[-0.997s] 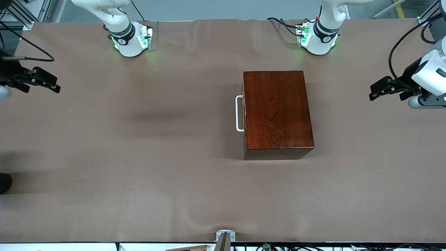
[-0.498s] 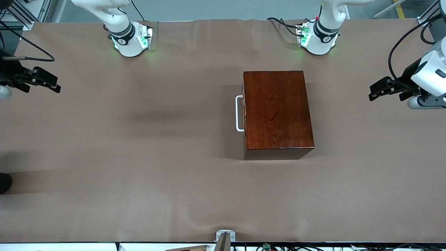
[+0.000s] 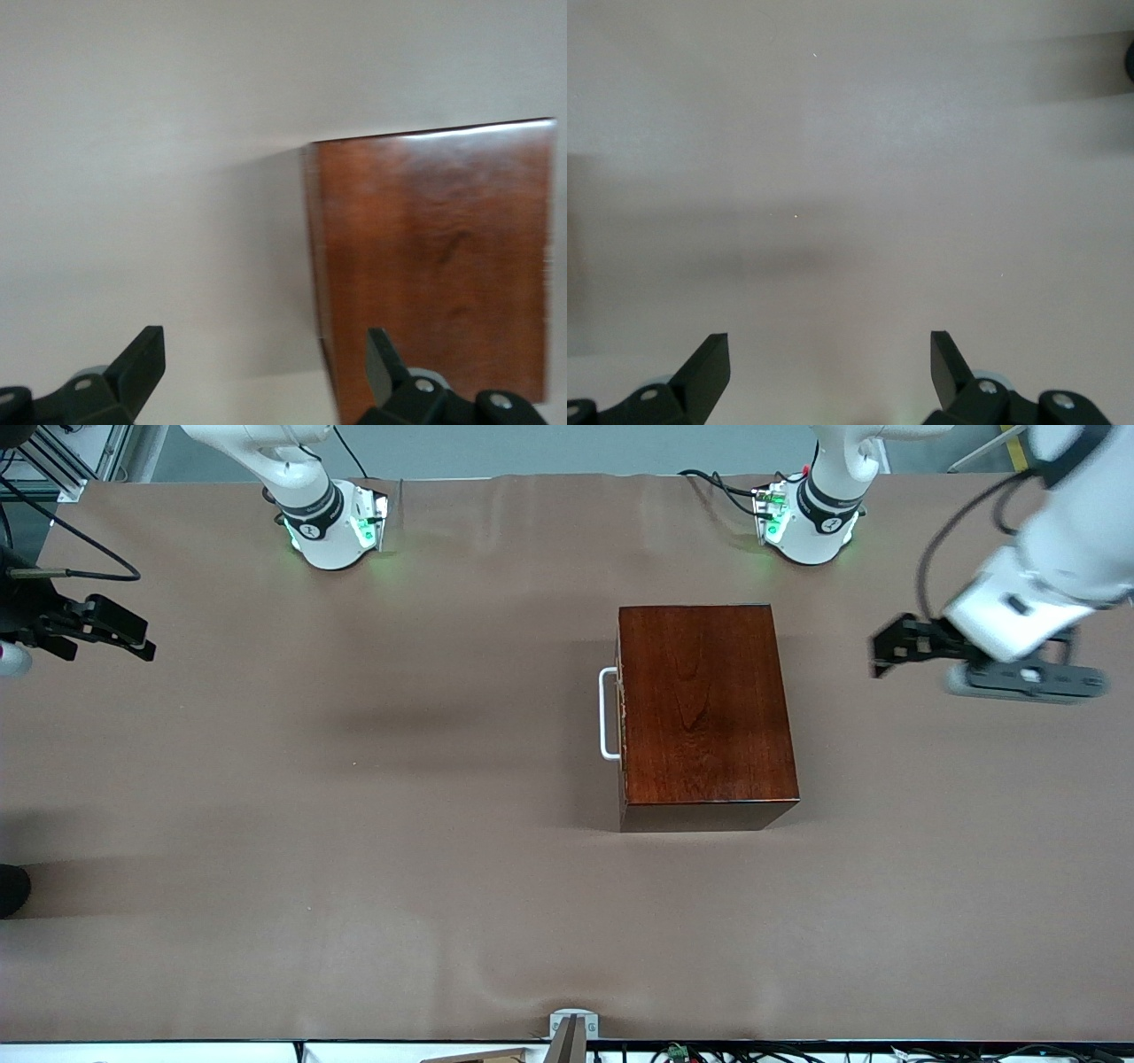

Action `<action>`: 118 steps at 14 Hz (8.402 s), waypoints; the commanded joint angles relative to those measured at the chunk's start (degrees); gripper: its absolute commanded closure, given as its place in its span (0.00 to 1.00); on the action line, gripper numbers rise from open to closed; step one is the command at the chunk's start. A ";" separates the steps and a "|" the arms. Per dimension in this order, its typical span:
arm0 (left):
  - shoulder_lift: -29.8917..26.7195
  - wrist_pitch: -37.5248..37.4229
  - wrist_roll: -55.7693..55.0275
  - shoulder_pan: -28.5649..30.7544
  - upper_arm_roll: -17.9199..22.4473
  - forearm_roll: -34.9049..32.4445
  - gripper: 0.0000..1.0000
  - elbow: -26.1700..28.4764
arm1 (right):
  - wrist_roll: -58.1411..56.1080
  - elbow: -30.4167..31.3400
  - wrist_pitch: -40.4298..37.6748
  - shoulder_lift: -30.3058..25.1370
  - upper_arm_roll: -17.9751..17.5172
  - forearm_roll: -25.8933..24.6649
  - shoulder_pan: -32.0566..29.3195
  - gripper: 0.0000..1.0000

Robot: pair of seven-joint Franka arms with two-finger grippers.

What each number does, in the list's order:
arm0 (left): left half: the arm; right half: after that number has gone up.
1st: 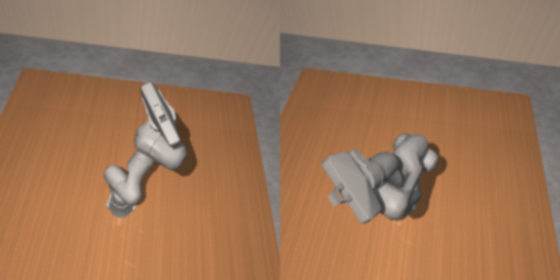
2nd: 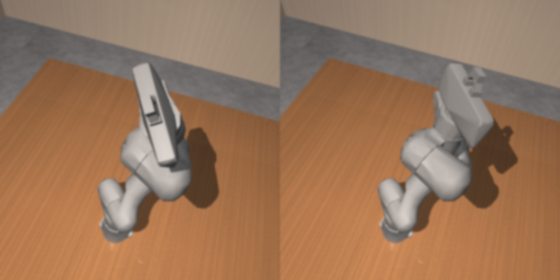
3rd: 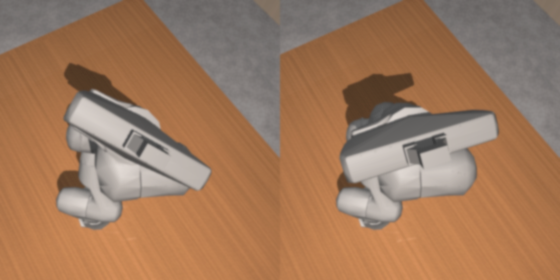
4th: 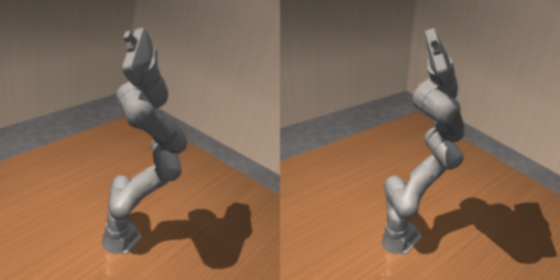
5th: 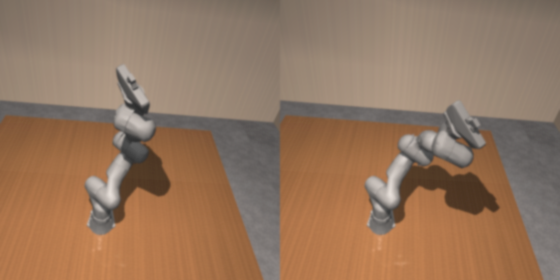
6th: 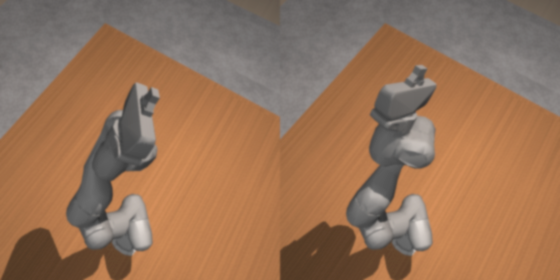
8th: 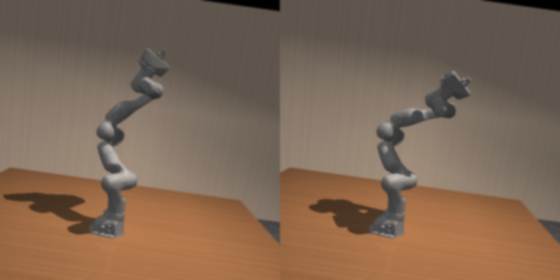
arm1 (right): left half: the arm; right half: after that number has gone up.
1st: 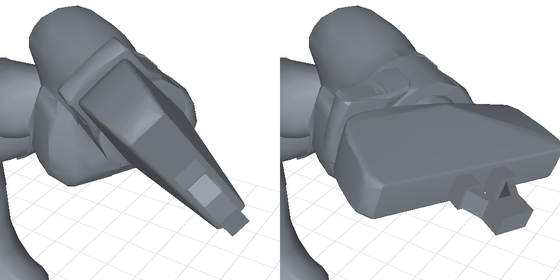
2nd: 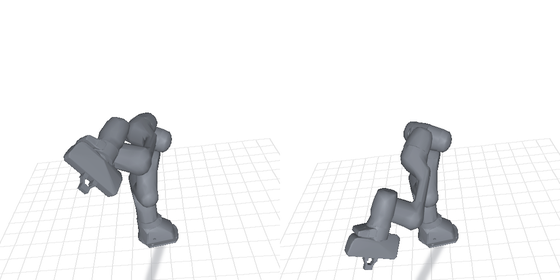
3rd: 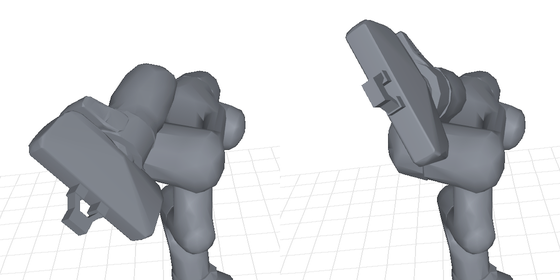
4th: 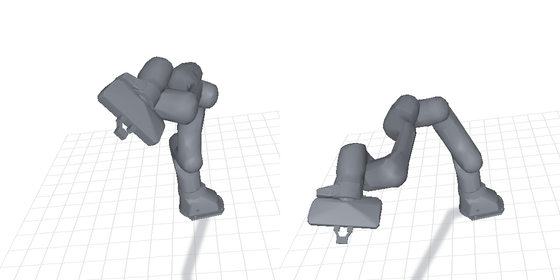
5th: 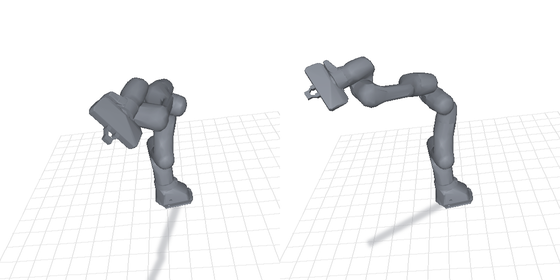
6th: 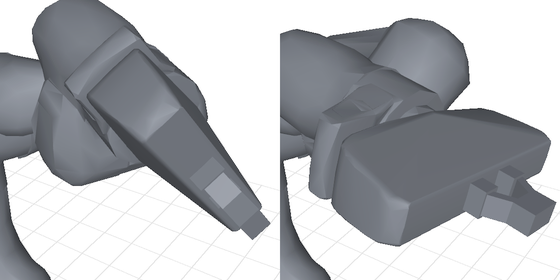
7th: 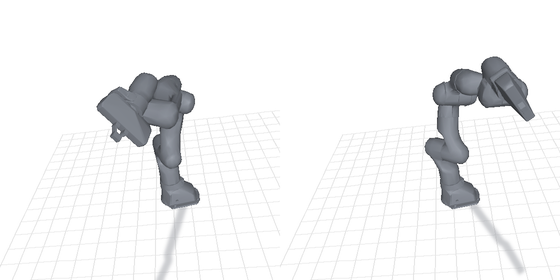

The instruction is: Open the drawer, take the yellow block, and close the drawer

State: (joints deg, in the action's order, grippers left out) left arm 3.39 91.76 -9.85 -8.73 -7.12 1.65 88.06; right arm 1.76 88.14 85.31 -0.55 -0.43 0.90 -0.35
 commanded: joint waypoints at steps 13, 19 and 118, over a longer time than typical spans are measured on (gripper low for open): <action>27.71 9.65 -36.81 -33.27 -2.02 -4.47 0.00 -17.04 | 0.35 0.02 -0.14 -0.15 -0.18 -0.73 0.17 0.00; 33.69 11.51 -36.65 -42.50 9.57 -4.56 0.00 -16.96 | 0.35 -0.07 0.21 -0.07 -0.10 -0.73 0.17 0.00; 3.05 -0.71 -18.04 -11.70 7.21 2.12 0.00 -2.57 | 25.29 -0.78 2.84 13.73 -0.18 3.21 15.27 0.00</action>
State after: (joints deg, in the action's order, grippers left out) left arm 12.90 90.15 -33.28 -26.01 0.86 2.14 76.39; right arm 22.48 88.26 87.46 12.60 -0.99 1.93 12.76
